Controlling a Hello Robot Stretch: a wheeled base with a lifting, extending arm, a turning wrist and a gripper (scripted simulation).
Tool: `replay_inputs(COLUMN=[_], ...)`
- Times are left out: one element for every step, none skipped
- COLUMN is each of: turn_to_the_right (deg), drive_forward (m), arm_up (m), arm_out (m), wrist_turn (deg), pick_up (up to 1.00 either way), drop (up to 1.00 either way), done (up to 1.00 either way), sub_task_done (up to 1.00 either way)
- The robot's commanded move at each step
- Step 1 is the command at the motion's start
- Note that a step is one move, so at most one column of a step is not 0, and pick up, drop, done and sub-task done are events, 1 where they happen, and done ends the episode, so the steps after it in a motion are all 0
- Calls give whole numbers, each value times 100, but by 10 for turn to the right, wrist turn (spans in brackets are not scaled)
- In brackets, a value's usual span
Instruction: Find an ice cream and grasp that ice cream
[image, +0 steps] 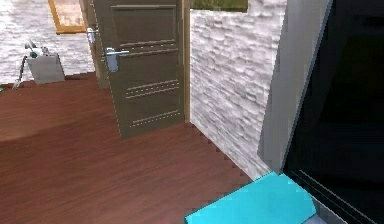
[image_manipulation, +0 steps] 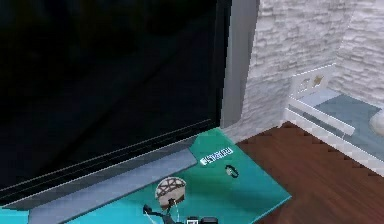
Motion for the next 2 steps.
replay_inputs(turn_to_the_right=[0, 0], drive_forward=[0, 0], arm_up=[10, 0], arm_out=[0, 0], wrist_turn=[0, 0], pick_up=[0, 0], drop=[0, 0], done=[0, 100], sub_task_done=[0, 0])
